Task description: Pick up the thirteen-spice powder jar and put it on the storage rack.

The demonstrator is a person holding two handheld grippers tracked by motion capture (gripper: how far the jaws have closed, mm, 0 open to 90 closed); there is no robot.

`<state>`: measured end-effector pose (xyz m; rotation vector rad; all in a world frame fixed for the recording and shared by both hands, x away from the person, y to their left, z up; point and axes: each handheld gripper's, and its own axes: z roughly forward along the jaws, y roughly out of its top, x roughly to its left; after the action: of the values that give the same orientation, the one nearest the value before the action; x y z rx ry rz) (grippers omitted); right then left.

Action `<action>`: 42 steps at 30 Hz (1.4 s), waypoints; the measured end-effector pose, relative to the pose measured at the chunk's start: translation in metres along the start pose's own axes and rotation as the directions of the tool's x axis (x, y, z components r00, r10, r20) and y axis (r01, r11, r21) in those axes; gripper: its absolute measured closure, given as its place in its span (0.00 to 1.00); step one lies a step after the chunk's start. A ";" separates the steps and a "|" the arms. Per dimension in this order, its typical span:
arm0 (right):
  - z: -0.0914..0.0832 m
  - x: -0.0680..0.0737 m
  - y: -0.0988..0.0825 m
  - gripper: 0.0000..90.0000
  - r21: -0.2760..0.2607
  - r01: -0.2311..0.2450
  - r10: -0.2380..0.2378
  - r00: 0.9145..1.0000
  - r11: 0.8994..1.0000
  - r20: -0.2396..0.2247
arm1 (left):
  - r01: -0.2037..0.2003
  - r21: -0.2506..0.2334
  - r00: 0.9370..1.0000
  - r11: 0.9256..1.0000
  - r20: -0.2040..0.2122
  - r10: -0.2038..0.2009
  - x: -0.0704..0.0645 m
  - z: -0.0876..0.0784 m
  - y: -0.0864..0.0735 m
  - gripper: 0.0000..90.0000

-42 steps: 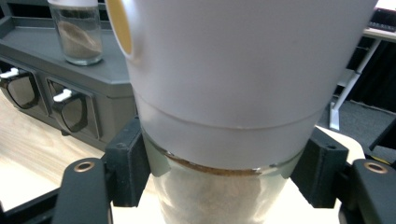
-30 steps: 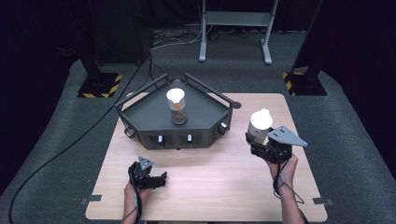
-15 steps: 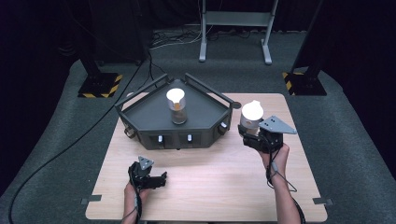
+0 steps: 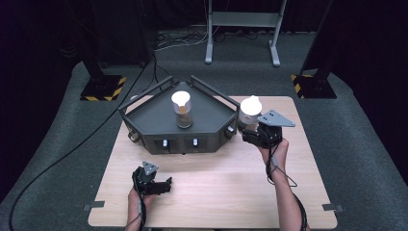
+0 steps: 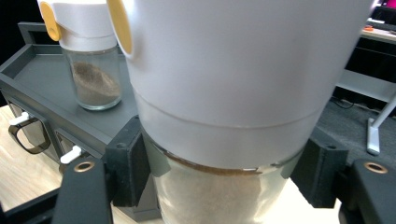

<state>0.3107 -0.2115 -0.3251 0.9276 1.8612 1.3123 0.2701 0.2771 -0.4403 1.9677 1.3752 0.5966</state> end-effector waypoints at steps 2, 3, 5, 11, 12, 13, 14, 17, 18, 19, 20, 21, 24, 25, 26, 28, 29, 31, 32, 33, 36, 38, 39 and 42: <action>0.004 0.000 0.002 0.33 0.000 0.002 -0.002 1.000 1.000 -0.005 | 0.000 0.000 1.000 1.000 0.000 0.000 0.000 0.000 0.000 0.05; 0.005 0.000 0.003 0.33 0.001 0.002 -0.002 1.000 1.000 -0.009 | 0.000 0.000 1.000 1.000 0.001 0.000 0.000 0.000 0.000 0.05; 0.009 0.000 0.005 0.33 0.004 0.004 -0.004 1.000 1.000 -0.013 | 0.000 0.000 1.000 1.000 0.001 0.000 0.000 0.000 0.000 0.05; 0.020 0.000 0.011 0.33 0.006 0.005 -0.005 1.000 1.000 -0.026 | 0.000 0.000 1.000 1.000 0.002 0.000 0.000 0.000 0.000 0.06; 0.021 0.000 0.012 0.33 0.008 0.001 -0.001 1.000 1.000 -0.028 | 0.000 0.000 1.000 1.000 0.002 0.000 0.000 0.000 0.000 0.06; 0.023 0.000 0.013 0.33 0.009 0.001 -0.001 1.000 1.000 -0.029 | 0.000 0.000 1.000 1.000 0.002 0.000 0.000 0.000 0.000 0.06; 0.025 0.000 0.013 0.34 0.008 0.000 0.000 0.999 1.000 -0.032 | 0.000 0.000 1.000 1.000 0.002 0.000 0.000 0.000 0.000 0.06; 0.031 -0.001 0.016 0.33 0.011 -0.003 0.004 0.999 1.000 -0.036 | 0.000 0.000 1.000 1.000 0.002 0.000 0.000 0.000 0.000 0.06; 0.033 -0.001 0.016 0.33 0.013 -0.005 0.005 0.999 1.000 -0.036 | 0.000 0.000 1.000 1.000 0.002 0.000 0.000 0.000 0.000 0.06; 0.034 -0.001 0.017 0.33 0.016 -0.004 0.005 0.999 1.000 -0.038 | 0.000 0.000 1.000 1.000 0.003 0.000 0.000 0.000 0.000 0.06; 0.036 -0.001 0.018 0.33 0.017 -0.004 0.005 0.999 1.000 -0.038 | 0.000 -0.001 1.000 1.000 0.003 0.000 0.000 0.000 0.000 0.06; 0.038 -0.001 0.019 0.33 0.018 -0.006 0.007 0.999 1.000 -0.038 | -0.002 -0.002 1.000 1.000 0.003 0.002 0.000 0.000 0.000 0.06; 0.043 -0.003 0.020 0.33 0.021 -0.012 0.013 0.999 1.000 -0.043 | -0.002 -0.003 1.000 1.000 0.003 0.002 0.000 0.000 -0.001 0.06; 0.045 -0.002 0.020 0.33 0.023 -0.013 0.014 0.999 1.000 -0.043 | -0.002 -0.003 1.000 1.000 0.003 0.002 0.000 0.000 -0.001 0.06; 0.046 -0.003 0.021 0.33 0.024 -0.014 0.015 0.999 1.000 -0.043 | -0.003 -0.003 1.000 1.000 0.002 0.003 0.000 0.000 -0.001 0.06; 0.049 -0.003 0.021 0.33 0.028 -0.019 0.021 0.999 0.999 -0.044 | -0.003 -0.003 1.000 1.000 0.002 0.003 0.000 0.000 -0.001 0.06; 0.051 -0.003 0.022 0.34 0.029 -0.019 0.021 0.999 0.999 -0.045 | -0.003 -0.004 1.000 1.000 0.002 0.003 0.000 0.000 -0.001 0.06; 0.054 -0.004 0.022 0.33 0.031 -0.030 0.031 0.998 0.999 -0.051 | -0.003 -0.004 1.000 1.000 0.002 0.003 0.000 0.000 -0.001 0.06; 0.056 -0.005 0.022 0.33 0.030 -0.032 0.034 0.998 0.999 -0.055 | -0.003 -0.003 1.000 1.000 0.003 0.003 0.000 0.000 -0.001 0.06; 0.057 -0.005 0.022 0.33 0.031 -0.035 0.037 0.998 0.999 -0.057 | -0.003 -0.003 1.000 1.000 0.002 0.003 0.000 0.000 -0.001 0.06; 0.062 -0.004 0.023 0.33 0.035 -0.037 0.039 0.997 0.999 -0.060 | -0.004 -0.004 1.000 1.000 0.002 0.004 0.000 0.000 -0.001 0.06; 0.066 -0.003 0.024 0.33 0.036 -0.038 0.040 0.997 0.999 -0.064 | -0.005 -0.004 1.000 1.000 0.001 0.005 0.000 0.000 -0.001 0.06; 0.067 -0.002 0.024 0.33 0.038 -0.038 0.041 0.997 0.999 -0.066 | -0.005 -0.004 1.000 1.000 0.001 0.005 0.000 0.000 -0.001 0.06; 0.073 0.000 0.024 0.33 0.038 -0.039 0.042 0.997 0.999 -0.072 | -0.007 -0.004 1.000 1.000 0.000 0.007 -0.001 0.000 -0.001 0.06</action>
<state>0.3757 -0.1712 -0.3214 0.9522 1.9374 1.3568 0.2691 0.2767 -0.4406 1.9695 1.3669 0.6027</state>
